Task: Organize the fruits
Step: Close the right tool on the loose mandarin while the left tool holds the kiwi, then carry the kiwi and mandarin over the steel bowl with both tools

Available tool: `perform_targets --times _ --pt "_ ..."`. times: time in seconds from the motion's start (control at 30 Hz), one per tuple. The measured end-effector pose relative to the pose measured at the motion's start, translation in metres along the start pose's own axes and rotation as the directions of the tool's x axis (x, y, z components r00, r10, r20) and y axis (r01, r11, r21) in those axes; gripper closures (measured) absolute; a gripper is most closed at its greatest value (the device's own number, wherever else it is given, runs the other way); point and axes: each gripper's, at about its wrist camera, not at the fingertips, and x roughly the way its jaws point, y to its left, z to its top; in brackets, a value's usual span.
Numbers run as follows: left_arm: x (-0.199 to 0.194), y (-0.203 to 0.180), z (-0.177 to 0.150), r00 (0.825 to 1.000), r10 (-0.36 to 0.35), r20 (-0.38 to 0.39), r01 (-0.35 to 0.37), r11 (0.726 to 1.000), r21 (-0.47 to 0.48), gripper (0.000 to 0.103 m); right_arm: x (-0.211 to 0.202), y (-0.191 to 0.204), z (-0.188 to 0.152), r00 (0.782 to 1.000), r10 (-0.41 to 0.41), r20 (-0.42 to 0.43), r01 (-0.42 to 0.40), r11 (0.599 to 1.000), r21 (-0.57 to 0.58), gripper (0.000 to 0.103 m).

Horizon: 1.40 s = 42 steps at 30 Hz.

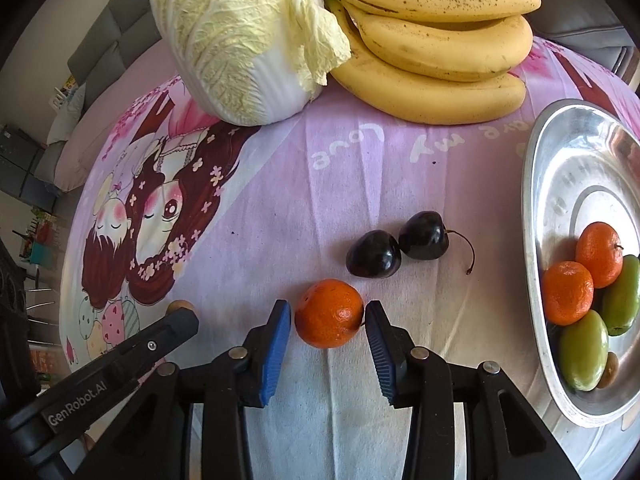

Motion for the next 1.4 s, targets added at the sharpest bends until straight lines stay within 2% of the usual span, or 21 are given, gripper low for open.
perform_targets --times 0.2,0.23,0.37,0.73,1.1,1.4 --pt "0.004 -0.001 0.000 1.000 0.015 -0.003 -0.015 1.000 -0.002 0.077 0.008 -0.001 -0.001 1.000 0.003 -0.011 -0.003 1.000 0.001 0.060" --pt "0.004 -0.001 -0.001 1.000 0.017 -0.004 -0.017 1.000 -0.002 0.077 0.008 -0.001 -0.001 1.000 0.001 -0.011 -0.001 1.000 0.001 0.063" --pt "0.003 -0.003 -0.001 1.000 0.020 -0.005 -0.020 1.000 0.001 0.077 0.007 -0.002 0.000 1.000 0.004 -0.001 -0.004 1.000 0.004 0.064" --pt "0.010 -0.017 -0.001 0.999 0.022 -0.026 -0.022 1.000 0.005 0.077 -0.019 -0.015 0.000 0.998 0.014 0.060 -0.016 0.999 0.030 0.064" --pt "0.012 -0.074 0.002 0.999 0.020 -0.027 -0.018 0.997 0.073 0.077 -0.061 -0.052 0.003 0.984 -0.028 0.177 0.009 0.994 0.111 0.064" --pt "0.029 -0.149 0.002 0.999 -0.007 -0.054 0.018 0.978 0.208 0.077 -0.089 -0.113 0.002 0.963 -0.114 0.243 0.050 0.965 0.256 0.064"
